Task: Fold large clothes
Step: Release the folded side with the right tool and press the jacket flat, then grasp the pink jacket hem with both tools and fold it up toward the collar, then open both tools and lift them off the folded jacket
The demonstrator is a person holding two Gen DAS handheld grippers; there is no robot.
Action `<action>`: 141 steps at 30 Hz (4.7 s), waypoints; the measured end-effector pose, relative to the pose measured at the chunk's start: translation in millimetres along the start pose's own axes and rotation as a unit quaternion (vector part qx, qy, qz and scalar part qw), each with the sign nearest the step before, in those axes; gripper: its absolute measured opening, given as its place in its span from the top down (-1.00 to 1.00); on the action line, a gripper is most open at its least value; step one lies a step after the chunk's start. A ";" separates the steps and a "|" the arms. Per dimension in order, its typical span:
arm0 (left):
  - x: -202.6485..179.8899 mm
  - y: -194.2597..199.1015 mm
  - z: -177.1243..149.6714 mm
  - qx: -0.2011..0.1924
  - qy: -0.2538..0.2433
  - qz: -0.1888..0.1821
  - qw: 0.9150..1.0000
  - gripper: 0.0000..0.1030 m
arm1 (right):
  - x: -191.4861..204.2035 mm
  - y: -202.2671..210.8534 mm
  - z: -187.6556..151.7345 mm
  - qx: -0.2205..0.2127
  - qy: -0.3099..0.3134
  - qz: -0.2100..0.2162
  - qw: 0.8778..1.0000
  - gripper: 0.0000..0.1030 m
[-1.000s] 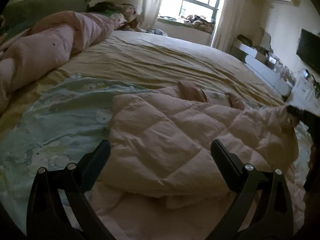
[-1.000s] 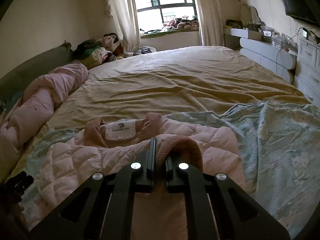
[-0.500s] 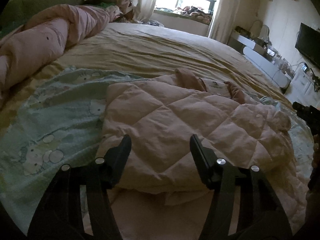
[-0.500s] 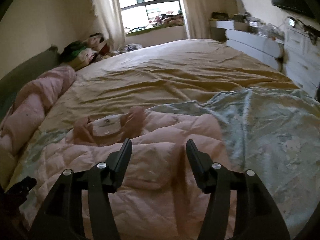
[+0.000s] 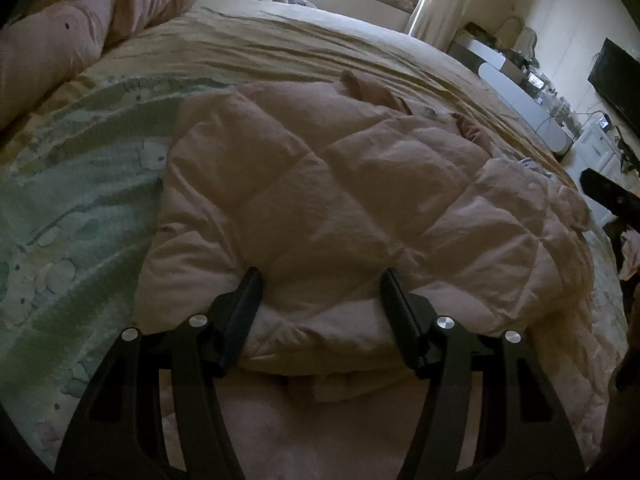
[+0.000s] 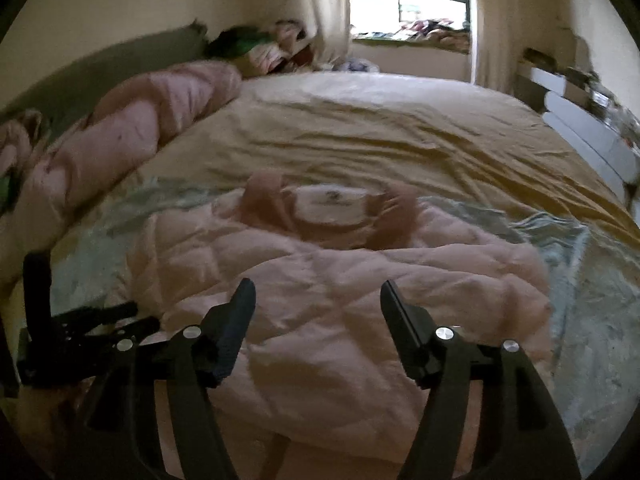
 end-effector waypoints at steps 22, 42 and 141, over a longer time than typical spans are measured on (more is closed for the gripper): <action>-3.0 2.6 -1.0 0.002 -0.005 0.009 1.000 -0.03 | 10.4 -77.7 -52.6 0.098 0.021 0.000 0.995 -0.49; -12.5 21.1 6.4 -0.007 -0.013 0.002 1.000 -0.42 | -5.1 -20.5 -80.6 0.075 -0.042 0.018 0.996 -0.57; -26.2 235.2 -154.8 -0.090 0.051 0.081 0.991 -0.82 | -9.5 235.8 -153.3 -0.052 -0.036 0.077 0.995 -0.86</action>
Point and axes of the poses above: each gripper's, at about its wrist camera, not at the fingertips, and y roughly against the way its jaws point, x to its left, z to its top, the point moved 10 cm from there along -y, roughly the way its jaws point, and after that the axes turned 1 degree about z, right-handed, at the moved point
